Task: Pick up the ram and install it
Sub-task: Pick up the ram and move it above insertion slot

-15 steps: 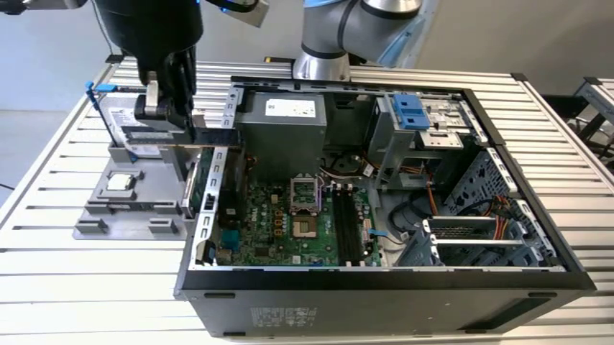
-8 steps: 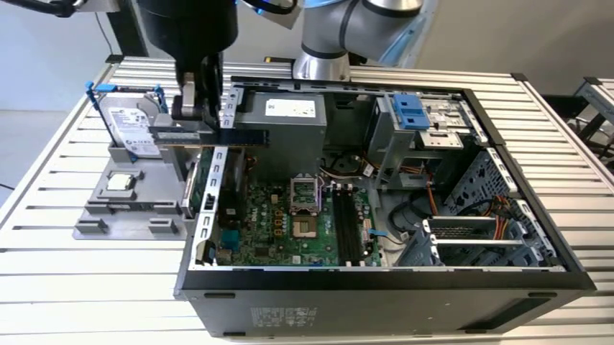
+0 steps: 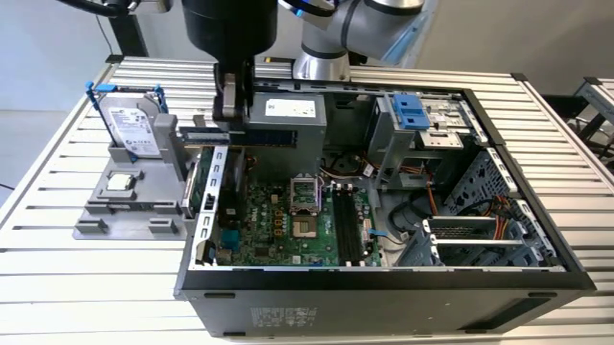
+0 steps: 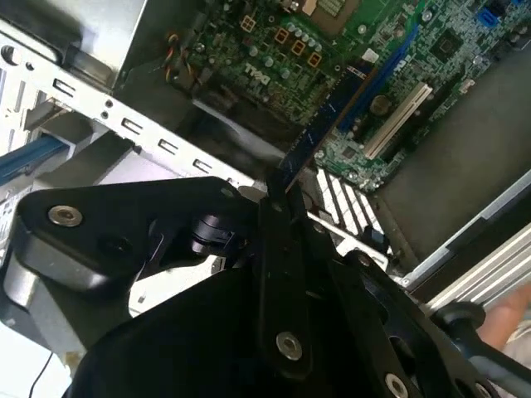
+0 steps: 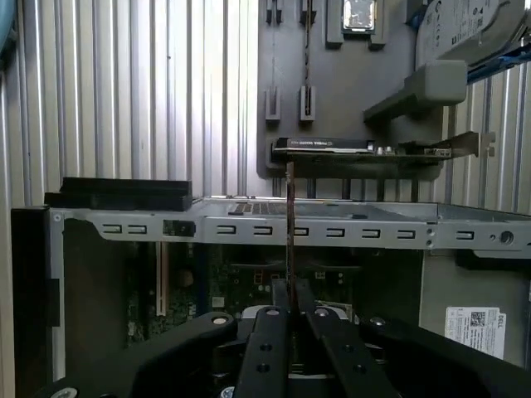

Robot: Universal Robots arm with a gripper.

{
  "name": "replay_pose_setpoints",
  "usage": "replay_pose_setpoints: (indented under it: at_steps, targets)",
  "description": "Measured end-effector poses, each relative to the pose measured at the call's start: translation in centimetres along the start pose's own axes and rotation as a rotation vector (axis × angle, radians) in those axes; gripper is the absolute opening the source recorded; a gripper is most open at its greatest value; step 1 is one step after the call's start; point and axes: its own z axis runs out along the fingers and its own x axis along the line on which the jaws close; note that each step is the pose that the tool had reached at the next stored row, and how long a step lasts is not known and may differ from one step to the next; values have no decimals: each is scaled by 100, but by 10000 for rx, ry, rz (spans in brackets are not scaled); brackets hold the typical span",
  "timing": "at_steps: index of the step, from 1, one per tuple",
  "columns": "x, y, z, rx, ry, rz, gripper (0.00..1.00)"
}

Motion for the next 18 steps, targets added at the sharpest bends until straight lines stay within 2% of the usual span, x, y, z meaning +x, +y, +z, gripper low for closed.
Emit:
replay_pose_setpoints:
  at_steps: [11, 18]
  targets:
    - [-1, -438, -15, -21, -1, 1, 0]
    - [-1, -675, -23, -28, -1, 1, 0]
